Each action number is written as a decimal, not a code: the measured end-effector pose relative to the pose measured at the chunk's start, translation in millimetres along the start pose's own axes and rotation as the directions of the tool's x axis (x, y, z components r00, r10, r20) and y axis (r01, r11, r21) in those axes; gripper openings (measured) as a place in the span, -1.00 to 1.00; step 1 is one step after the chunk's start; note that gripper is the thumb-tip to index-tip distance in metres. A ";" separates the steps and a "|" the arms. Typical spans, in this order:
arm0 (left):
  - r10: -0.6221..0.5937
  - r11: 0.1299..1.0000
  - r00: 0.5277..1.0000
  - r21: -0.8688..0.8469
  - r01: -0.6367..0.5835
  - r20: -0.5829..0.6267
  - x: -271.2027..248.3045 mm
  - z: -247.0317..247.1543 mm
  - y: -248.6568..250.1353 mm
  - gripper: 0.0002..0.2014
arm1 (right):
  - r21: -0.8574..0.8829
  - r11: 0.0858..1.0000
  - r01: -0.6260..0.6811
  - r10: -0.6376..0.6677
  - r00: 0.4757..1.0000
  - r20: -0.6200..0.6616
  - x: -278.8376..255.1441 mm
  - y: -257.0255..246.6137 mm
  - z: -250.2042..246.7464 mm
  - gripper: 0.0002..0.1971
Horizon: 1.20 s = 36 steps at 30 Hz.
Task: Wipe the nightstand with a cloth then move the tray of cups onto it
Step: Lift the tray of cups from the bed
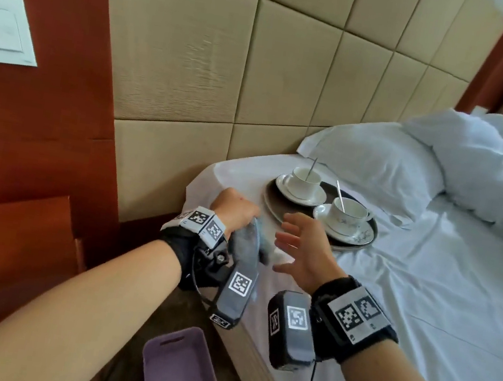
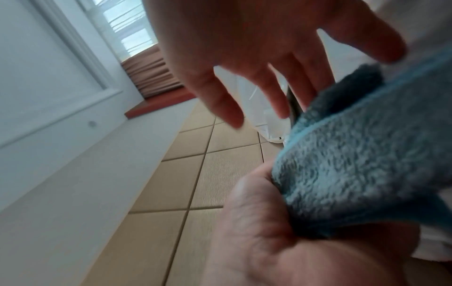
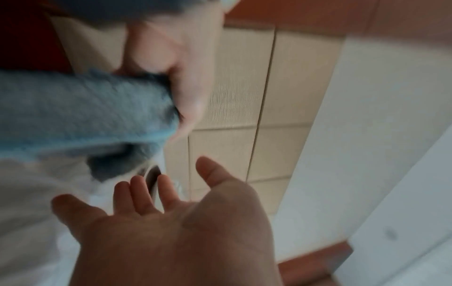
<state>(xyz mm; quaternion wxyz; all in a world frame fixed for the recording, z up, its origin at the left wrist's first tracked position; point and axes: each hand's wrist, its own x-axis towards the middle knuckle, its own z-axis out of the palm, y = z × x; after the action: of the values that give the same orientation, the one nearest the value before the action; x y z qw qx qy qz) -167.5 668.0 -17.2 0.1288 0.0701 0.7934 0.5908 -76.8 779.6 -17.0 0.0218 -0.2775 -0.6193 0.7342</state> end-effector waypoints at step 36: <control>-0.141 0.976 0.987 0.158 0.152 -0.078 36.1 -29.0 -26.5 -0.73 | 0.524 0.840 0.144 0.002 0.963 -0.268 36.2 23.7 -40.8 -0.66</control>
<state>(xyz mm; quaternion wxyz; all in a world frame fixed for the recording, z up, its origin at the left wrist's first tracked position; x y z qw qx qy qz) -209.3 643.1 -39.2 0.1394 0.0023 0.8461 0.5145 -82.3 824.3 -55.8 0.2067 -0.3297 -0.3900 0.8345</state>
